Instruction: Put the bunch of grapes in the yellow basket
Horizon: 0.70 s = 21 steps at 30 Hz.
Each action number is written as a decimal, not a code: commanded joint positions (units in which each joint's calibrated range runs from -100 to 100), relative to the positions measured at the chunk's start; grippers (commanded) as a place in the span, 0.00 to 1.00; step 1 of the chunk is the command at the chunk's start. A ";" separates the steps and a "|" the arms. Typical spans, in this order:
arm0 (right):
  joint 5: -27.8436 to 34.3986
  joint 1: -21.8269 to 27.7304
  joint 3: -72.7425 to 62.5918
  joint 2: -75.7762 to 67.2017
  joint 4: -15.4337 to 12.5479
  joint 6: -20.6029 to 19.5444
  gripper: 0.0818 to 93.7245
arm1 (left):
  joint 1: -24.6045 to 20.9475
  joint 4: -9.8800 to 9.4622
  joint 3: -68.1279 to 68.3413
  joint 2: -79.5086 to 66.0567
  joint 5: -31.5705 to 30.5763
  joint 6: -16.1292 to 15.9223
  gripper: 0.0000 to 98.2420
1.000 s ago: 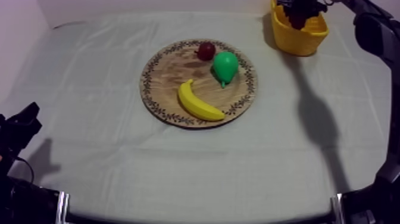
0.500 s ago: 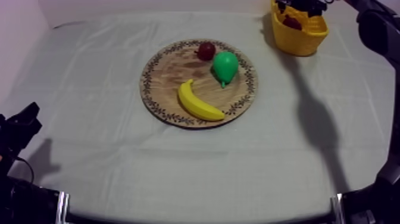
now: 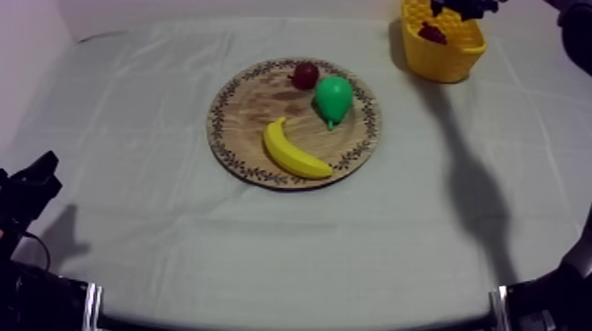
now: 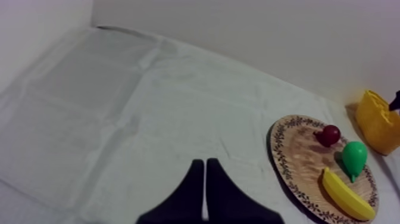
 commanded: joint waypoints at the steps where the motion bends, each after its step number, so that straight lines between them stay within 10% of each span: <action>1: -1.56 0.27 6.00 -4.04 -0.30 0.30 0.37 | 0.01 0.01 -0.03 0.00 0.01 0.01 0.00; 21: -9.82 0.70 43.06 -37.34 -4.92 6.74 0.11 | 0.01 0.01 -0.03 0.00 0.01 0.01 0.00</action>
